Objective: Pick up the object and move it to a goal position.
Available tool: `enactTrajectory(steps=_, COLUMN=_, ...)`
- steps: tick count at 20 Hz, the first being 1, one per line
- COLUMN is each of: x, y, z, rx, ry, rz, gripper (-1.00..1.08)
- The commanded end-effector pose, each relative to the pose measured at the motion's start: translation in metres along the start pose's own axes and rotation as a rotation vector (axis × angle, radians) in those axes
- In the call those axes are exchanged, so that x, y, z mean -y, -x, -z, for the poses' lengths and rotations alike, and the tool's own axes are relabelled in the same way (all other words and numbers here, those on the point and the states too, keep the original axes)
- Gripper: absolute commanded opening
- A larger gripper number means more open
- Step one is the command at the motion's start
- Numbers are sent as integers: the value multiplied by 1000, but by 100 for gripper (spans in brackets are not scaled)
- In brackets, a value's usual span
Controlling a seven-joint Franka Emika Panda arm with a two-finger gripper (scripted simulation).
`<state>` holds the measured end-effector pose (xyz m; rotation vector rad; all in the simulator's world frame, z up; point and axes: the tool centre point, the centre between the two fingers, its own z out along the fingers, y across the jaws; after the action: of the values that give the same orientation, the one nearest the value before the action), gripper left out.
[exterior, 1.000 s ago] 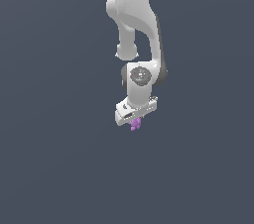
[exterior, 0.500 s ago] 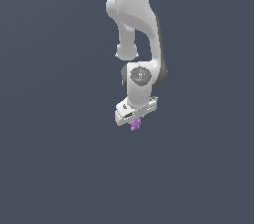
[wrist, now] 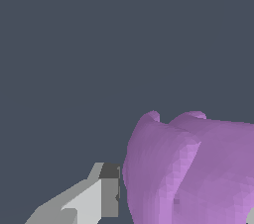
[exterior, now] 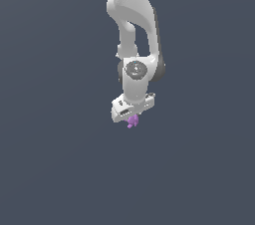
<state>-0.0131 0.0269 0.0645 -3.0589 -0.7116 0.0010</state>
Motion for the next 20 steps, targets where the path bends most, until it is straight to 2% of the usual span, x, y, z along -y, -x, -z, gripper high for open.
enactTrajectory(steps=1, x=-7, y=8, z=11, rx=-1, ry=1, rz=-1, gripper=-100)
enactTrajectory(steps=8, x=-37, y=42, z=60, rx=-1, ry=1, rz=-1, gripper=-100)
enactTrajectory(steps=20, x=-105, y=120, z=175, rx=-3, ry=-2, rz=-2, gripper=-100)
